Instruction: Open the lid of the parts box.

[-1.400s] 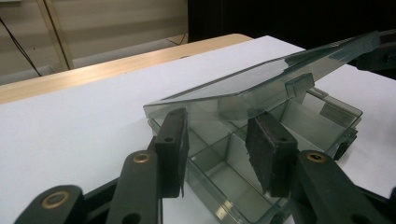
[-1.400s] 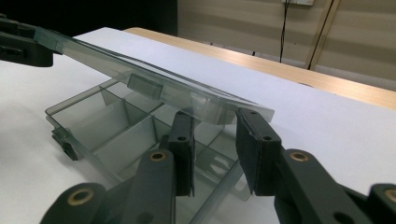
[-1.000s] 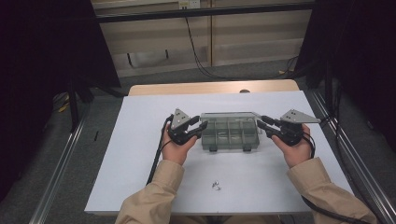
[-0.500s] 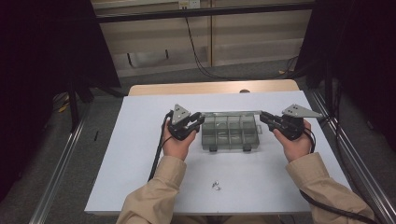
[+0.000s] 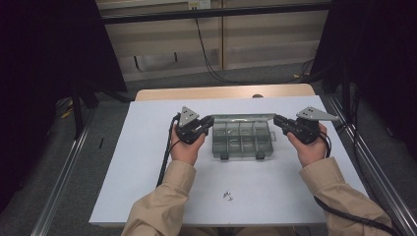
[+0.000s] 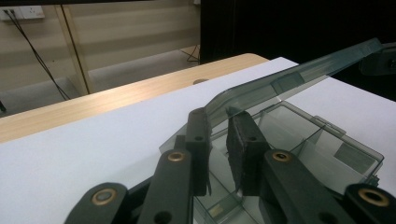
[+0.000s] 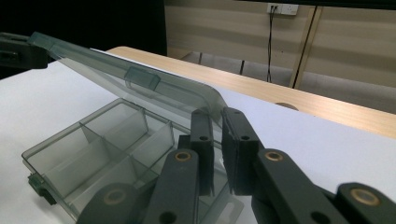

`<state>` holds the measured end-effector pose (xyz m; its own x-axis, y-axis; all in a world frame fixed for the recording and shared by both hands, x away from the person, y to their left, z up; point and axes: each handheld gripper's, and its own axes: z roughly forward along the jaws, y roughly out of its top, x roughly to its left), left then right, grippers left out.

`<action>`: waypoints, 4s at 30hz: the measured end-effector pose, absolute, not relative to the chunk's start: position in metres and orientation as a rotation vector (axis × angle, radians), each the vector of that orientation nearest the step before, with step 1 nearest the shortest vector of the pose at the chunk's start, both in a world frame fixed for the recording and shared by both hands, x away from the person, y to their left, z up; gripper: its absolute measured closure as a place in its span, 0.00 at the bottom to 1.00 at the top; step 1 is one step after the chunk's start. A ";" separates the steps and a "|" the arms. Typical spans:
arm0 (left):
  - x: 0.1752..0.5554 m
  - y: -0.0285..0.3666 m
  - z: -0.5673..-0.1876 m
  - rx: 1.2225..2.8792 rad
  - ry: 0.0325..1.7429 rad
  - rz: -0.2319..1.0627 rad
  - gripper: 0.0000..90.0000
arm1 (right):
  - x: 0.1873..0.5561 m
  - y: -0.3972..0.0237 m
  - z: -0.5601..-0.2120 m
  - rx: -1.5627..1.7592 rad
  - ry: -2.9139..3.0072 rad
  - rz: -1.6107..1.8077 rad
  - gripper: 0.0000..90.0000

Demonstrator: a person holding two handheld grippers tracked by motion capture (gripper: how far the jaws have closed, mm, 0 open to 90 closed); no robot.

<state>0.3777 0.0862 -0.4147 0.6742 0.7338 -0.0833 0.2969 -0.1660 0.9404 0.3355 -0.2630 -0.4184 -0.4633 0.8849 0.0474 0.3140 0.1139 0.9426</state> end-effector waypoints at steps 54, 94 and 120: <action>0.415 0.079 -0.407 1.745 0.875 0.496 0.91 | 0.373 -0.262 -0.417 1.168 1.802 1.352 0.91; 0.445 0.069 -0.433 1.787 0.941 0.501 0.91 | 0.404 -0.261 -0.435 1.198 1.809 1.292 0.94; 0.454 0.062 -0.443 1.791 0.984 0.533 0.91 | 0.413 -0.260 -0.449 1.252 1.779 1.288 0.95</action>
<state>0.4536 0.0619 -0.4428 0.5746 0.8150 -0.0752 0.3824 -0.1861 0.9051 0.4132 -0.2601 -0.4491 -0.3716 0.9269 0.0533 0.3399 0.0823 0.9369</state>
